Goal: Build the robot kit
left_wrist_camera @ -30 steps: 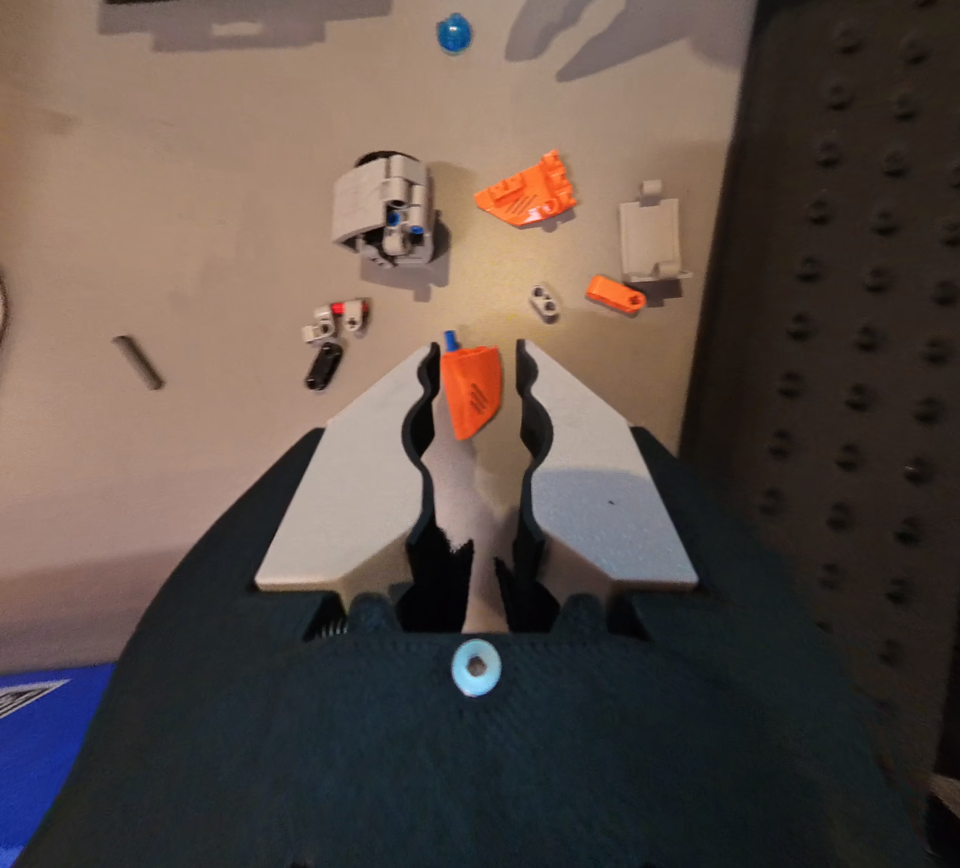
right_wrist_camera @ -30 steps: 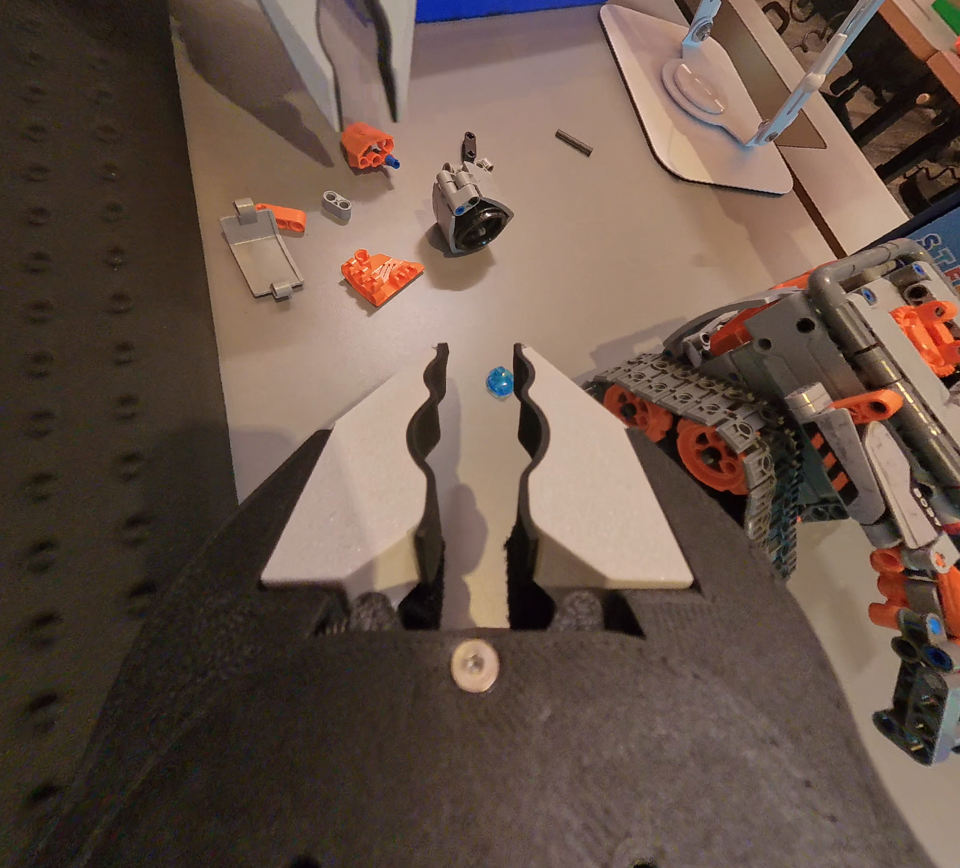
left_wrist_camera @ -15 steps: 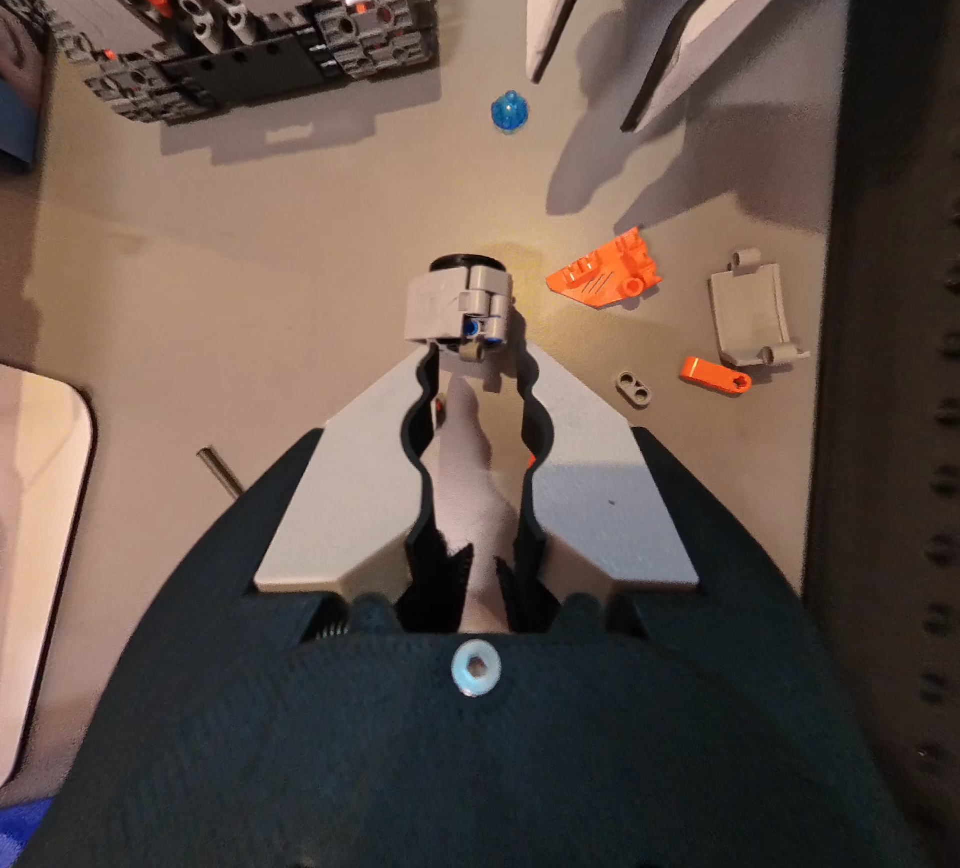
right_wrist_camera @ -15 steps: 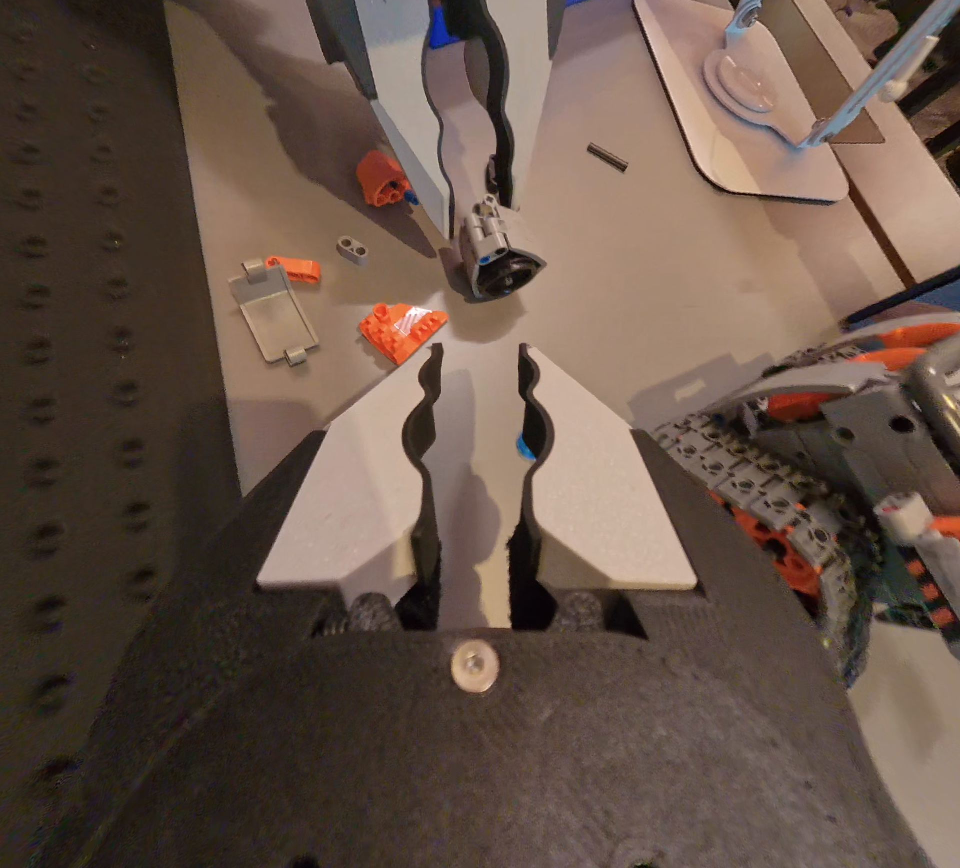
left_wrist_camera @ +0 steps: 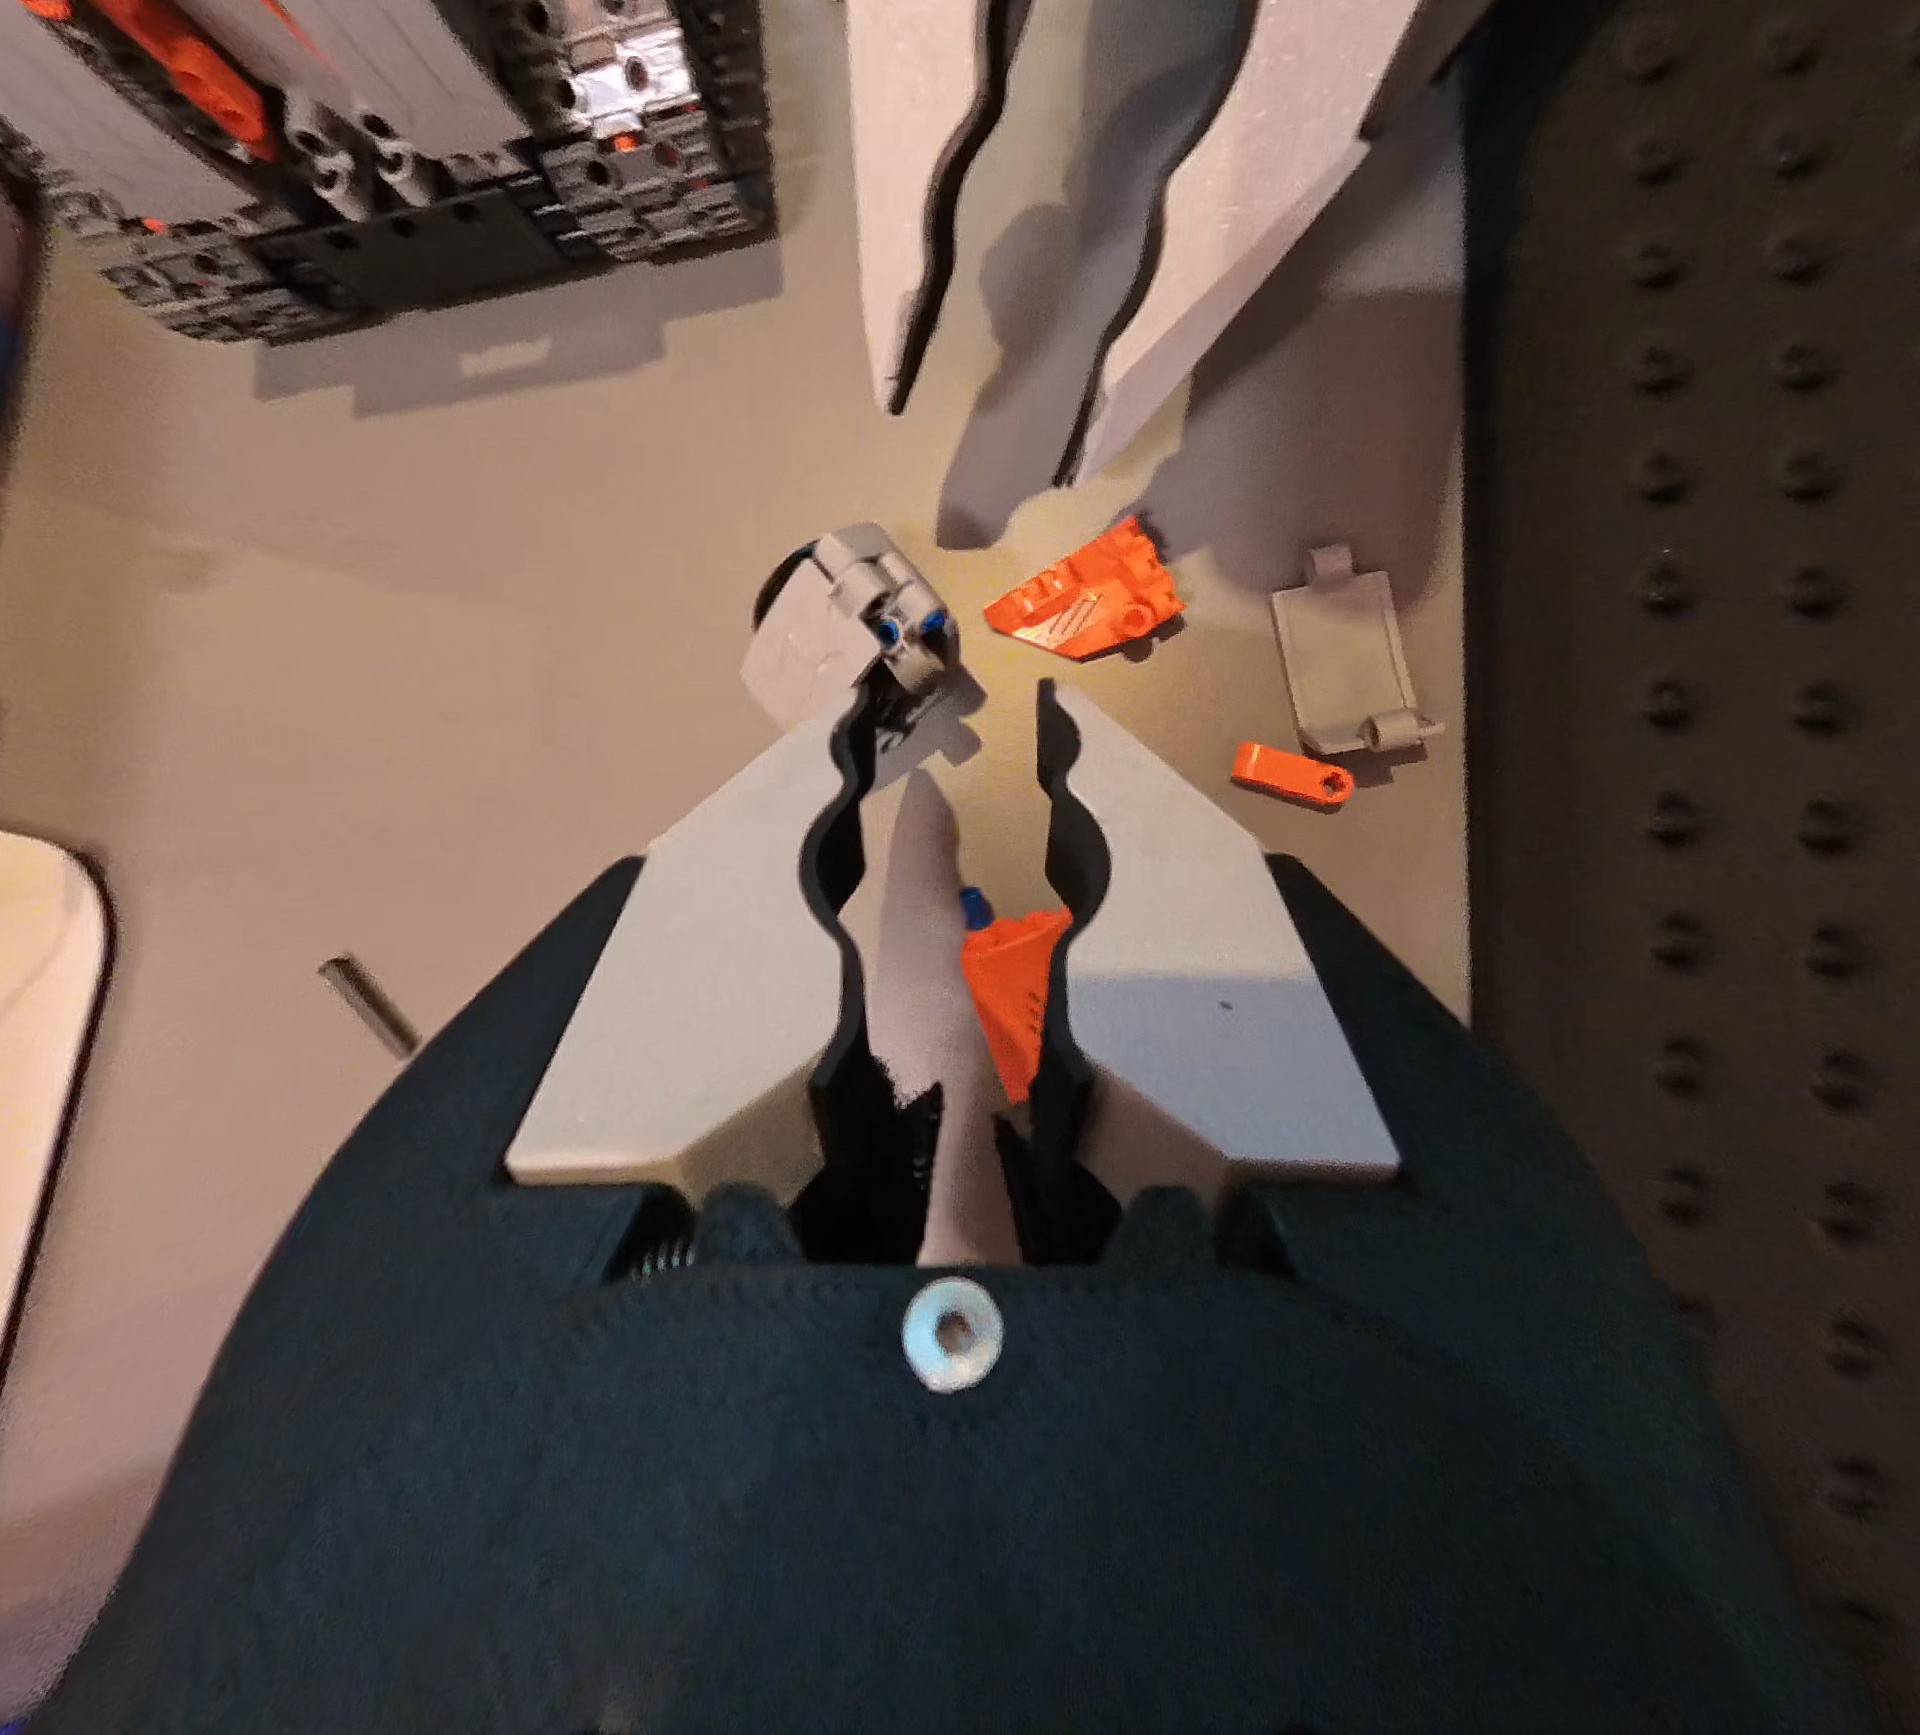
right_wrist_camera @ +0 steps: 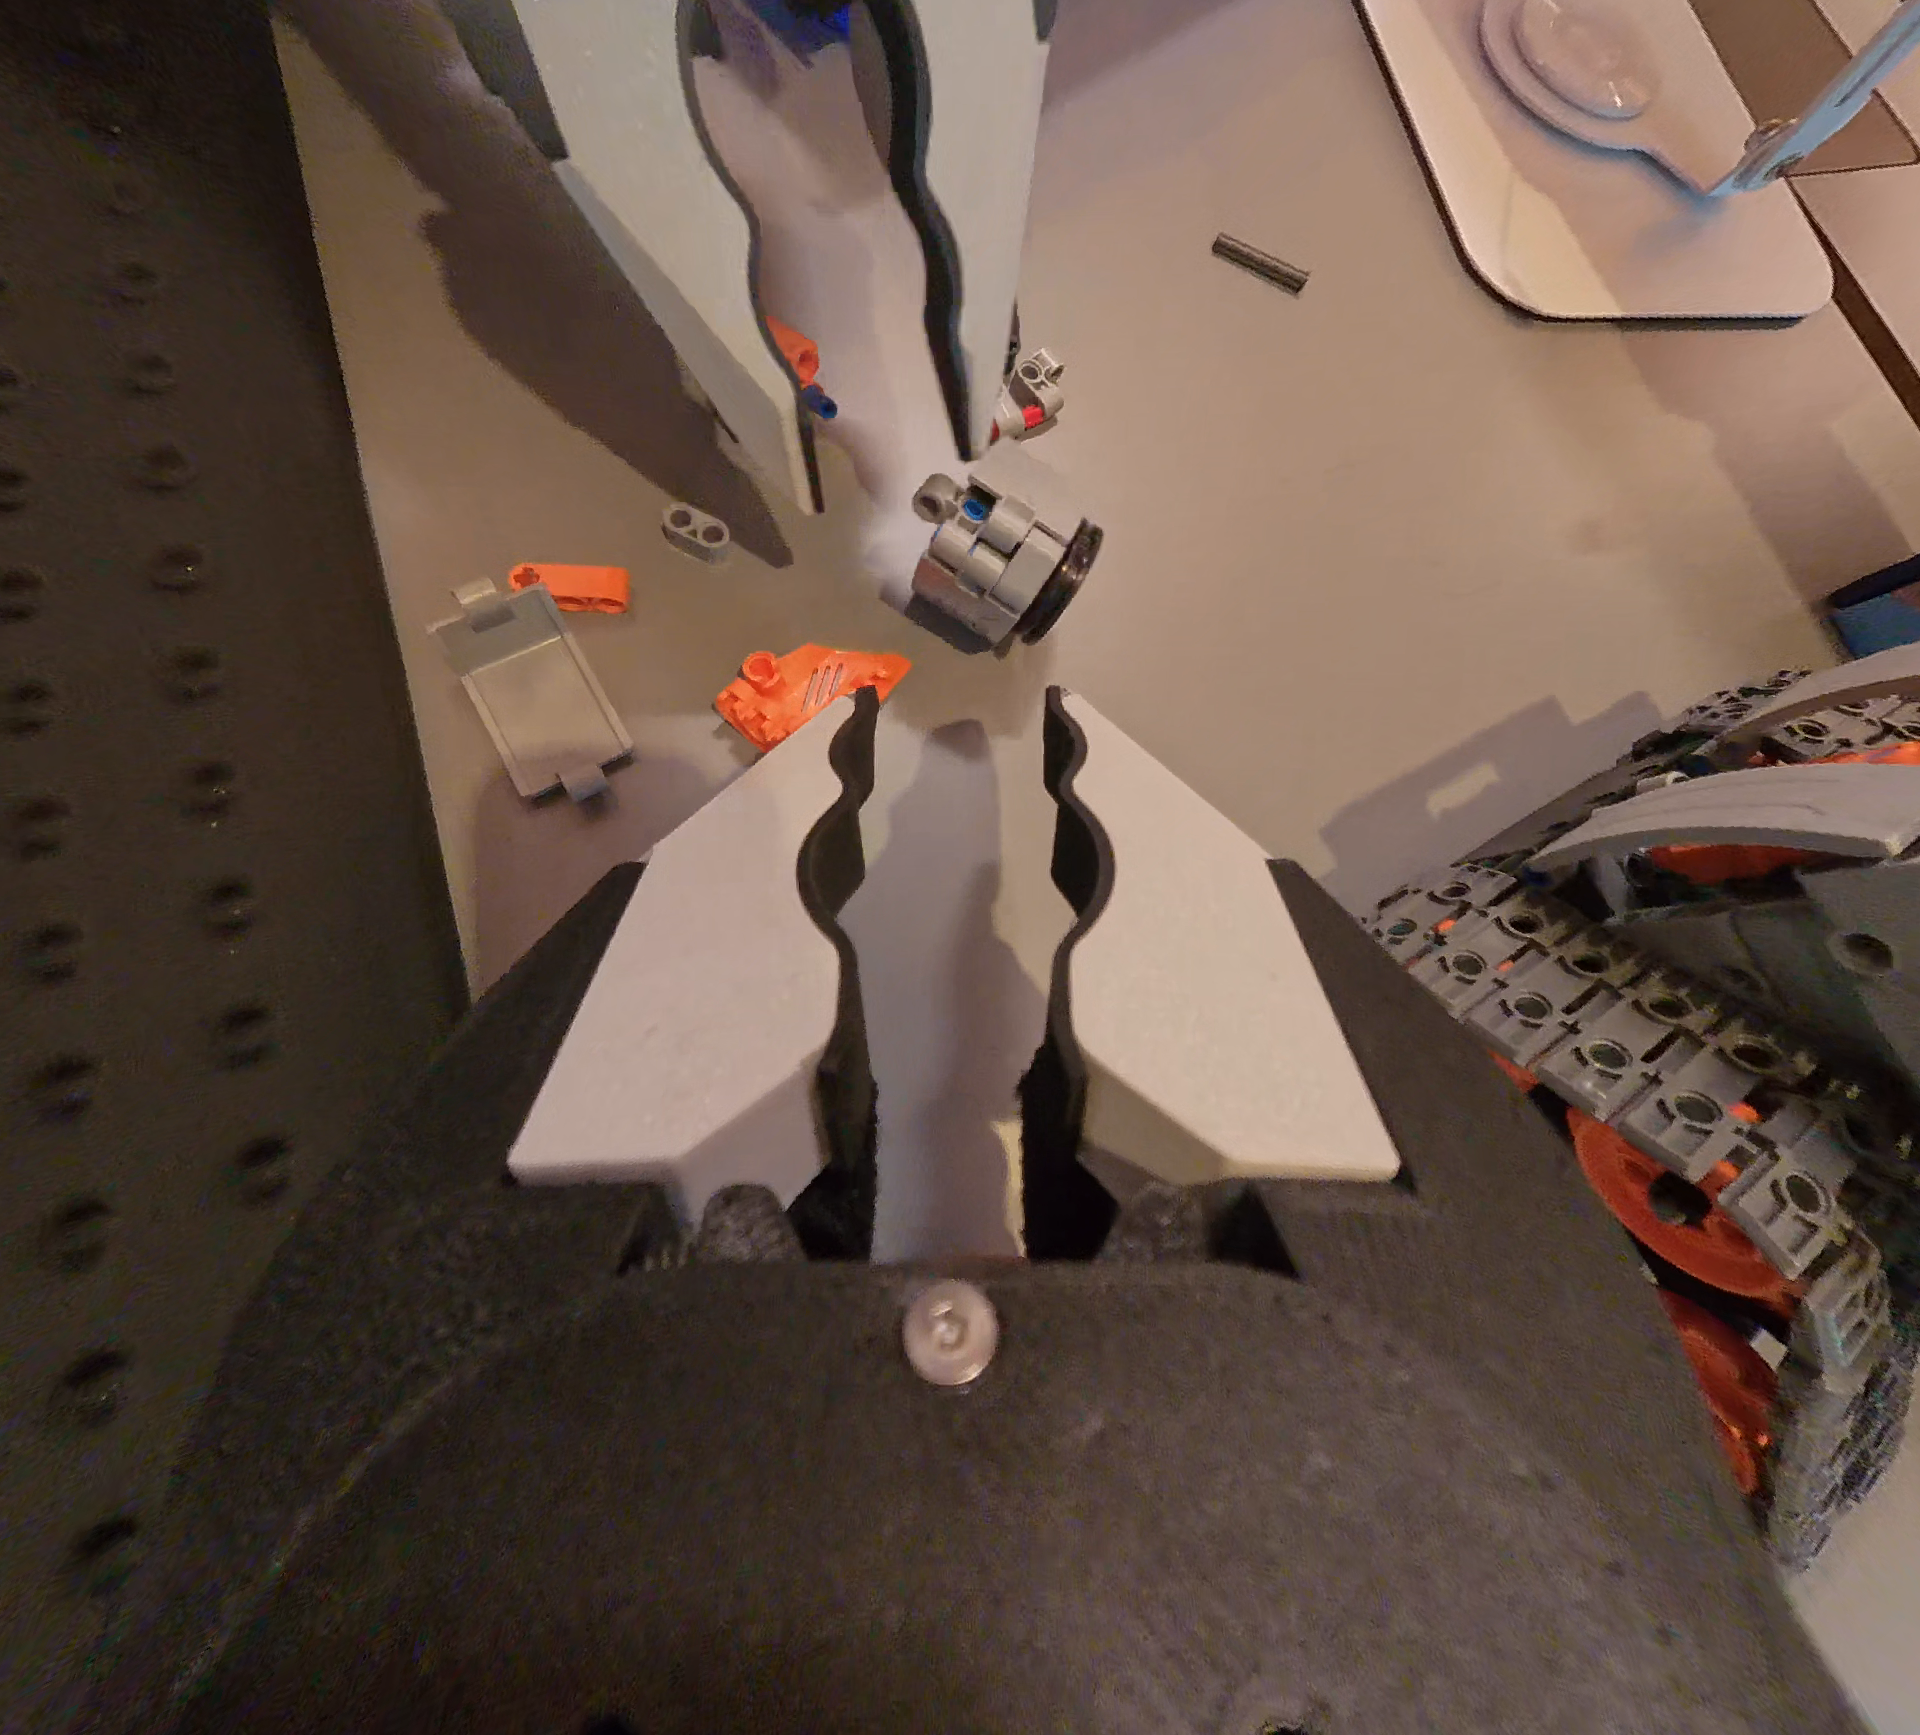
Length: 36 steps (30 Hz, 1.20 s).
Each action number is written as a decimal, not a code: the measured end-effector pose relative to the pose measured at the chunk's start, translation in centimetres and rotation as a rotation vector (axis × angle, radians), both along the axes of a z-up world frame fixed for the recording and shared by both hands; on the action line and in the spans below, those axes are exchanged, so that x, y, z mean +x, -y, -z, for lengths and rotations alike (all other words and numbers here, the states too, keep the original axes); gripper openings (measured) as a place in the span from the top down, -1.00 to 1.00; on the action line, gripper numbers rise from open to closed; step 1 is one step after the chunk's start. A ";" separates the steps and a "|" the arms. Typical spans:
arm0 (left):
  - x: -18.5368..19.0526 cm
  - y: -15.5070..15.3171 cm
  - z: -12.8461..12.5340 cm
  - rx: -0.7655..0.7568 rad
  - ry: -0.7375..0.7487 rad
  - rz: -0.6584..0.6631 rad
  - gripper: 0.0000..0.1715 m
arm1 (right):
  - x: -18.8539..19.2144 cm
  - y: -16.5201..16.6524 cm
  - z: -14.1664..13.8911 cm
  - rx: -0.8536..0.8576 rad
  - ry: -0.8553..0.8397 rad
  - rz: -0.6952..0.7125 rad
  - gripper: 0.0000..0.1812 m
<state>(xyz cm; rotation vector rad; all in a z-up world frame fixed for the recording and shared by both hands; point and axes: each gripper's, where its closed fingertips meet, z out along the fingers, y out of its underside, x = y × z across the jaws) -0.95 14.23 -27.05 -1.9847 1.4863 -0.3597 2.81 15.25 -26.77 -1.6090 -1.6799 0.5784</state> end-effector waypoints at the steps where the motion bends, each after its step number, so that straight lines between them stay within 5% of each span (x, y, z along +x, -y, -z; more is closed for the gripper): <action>1: -0.1 -0.1 -0.1 0.007 0.003 -0.002 0.65 | 0.0 0.0 -0.1 -0.003 -0.004 0.001 0.66; 12: -0.8 -1.1 0.8 -0.012 -0.061 -0.045 0.48 | -0.9 0.4 0.1 -0.022 0.001 0.000 0.65; 19: 0.4 0.8 0.3 -0.076 -0.004 0.015 0.58 | -1.1 0.2 0.7 -0.028 0.019 0.016 0.64; 29: -0.2 -1.5 0.5 0.035 -0.059 -0.023 0.40 | -0.9 -0.4 0.8 -0.038 0.017 0.044 0.64; 36: 0.6 -2.0 1.0 0.042 -0.033 -0.005 0.54 | -1.2 -0.6 1.2 -0.036 0.024 0.049 0.65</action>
